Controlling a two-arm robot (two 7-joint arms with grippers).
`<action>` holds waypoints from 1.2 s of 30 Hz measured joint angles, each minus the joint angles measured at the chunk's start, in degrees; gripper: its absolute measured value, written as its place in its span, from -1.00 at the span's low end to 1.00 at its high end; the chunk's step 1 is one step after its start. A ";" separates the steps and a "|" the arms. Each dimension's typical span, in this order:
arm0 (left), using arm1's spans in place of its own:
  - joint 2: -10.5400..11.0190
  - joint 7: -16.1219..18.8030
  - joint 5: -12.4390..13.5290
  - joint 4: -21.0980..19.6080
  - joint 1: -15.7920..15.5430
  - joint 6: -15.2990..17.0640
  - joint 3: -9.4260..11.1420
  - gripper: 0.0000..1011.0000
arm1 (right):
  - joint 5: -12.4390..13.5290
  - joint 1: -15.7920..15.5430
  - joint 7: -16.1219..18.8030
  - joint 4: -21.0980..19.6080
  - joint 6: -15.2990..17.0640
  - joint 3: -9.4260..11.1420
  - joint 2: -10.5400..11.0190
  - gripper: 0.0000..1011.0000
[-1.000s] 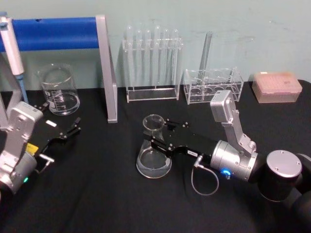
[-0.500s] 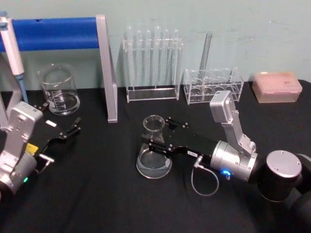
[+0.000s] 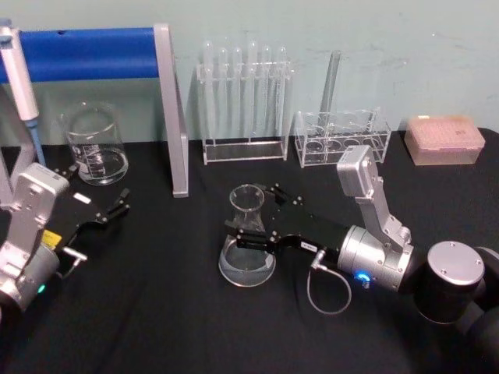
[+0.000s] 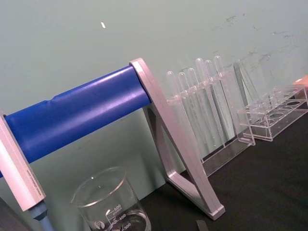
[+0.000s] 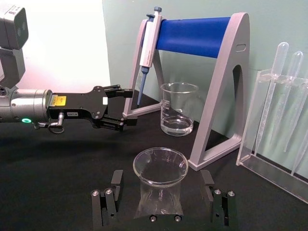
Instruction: Grasp the erlenmeyer flask with one hand, shake it three times, then place it back.
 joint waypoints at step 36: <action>0.00 0.00 0.00 0.00 0.00 0.00 0.00 0.98 | 0.96 -8.95 -2.76 -11.50 1.35 3.19 7.69 0.98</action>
